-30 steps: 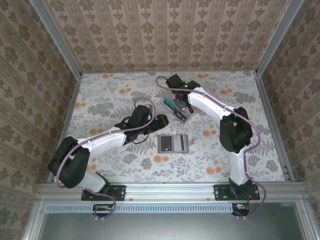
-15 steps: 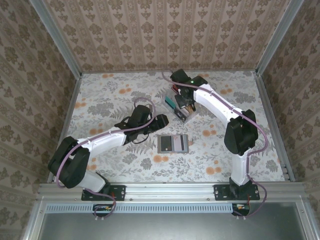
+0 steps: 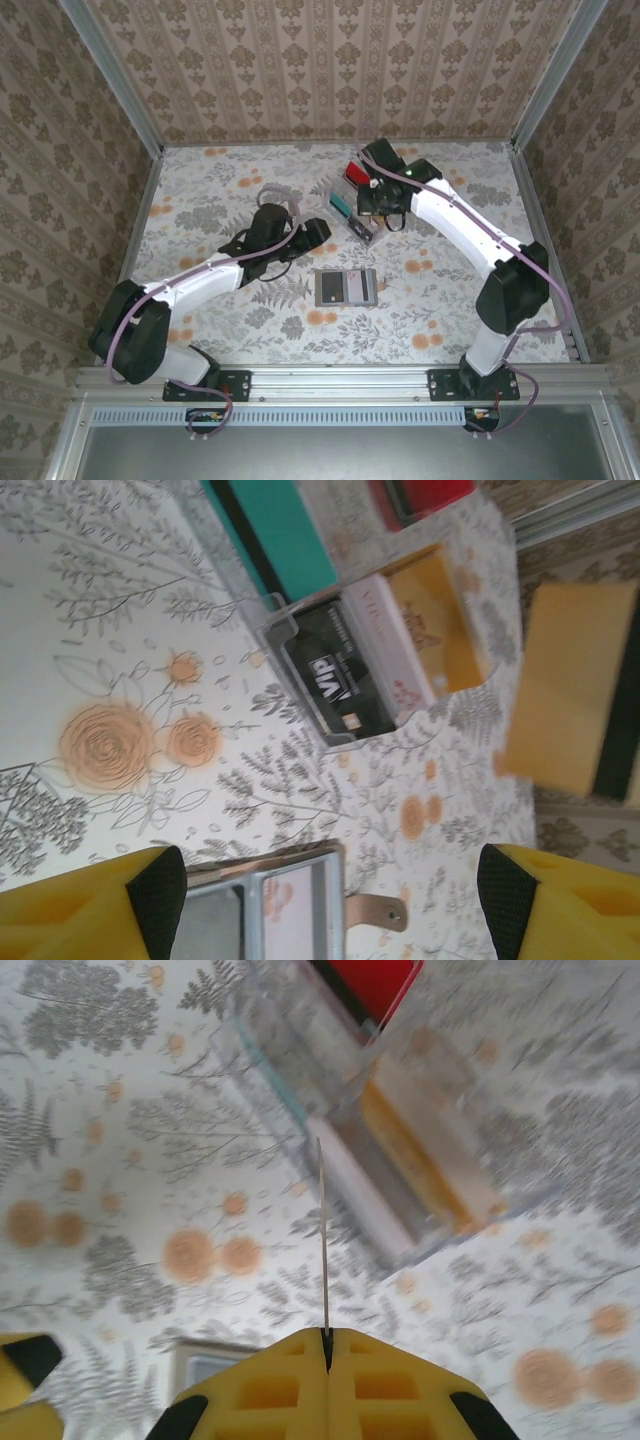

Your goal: Put the credit cards into the card holder

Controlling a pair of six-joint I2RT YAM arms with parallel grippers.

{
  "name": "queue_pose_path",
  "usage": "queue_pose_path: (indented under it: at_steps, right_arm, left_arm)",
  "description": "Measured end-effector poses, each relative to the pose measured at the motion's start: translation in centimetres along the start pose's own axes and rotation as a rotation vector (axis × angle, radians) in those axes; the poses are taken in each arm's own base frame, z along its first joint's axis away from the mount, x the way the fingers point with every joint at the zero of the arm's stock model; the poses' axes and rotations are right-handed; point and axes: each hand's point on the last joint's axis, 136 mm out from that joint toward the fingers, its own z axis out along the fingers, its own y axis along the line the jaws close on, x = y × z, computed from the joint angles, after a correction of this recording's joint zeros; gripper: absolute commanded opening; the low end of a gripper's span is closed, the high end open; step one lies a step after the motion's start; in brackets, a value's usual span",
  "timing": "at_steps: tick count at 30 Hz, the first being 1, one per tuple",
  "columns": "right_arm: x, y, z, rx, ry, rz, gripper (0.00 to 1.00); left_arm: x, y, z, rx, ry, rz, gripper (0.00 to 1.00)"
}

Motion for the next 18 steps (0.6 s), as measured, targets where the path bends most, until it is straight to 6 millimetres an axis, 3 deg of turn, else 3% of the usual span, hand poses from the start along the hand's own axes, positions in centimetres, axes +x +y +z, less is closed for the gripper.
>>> queue_pose_path:
  at_steps: [7,14,18]
  right_arm:
    - [3.1,3.5,0.9,-0.273,0.073,0.156,0.0]
    - [3.4,5.7,0.0,-0.479,0.103,0.234,0.0]
    - [3.6,5.9,-0.3,-0.548,0.12,0.288,0.0]
  left_arm:
    - [-1.7,-1.4,-0.5,0.124,-0.011,-0.061,0.81]
    - [-2.7,-2.7,-0.1,0.245,0.013,-0.119,0.8]
    - [-2.4,-2.7,0.9,0.288,0.047,-0.16,0.72]
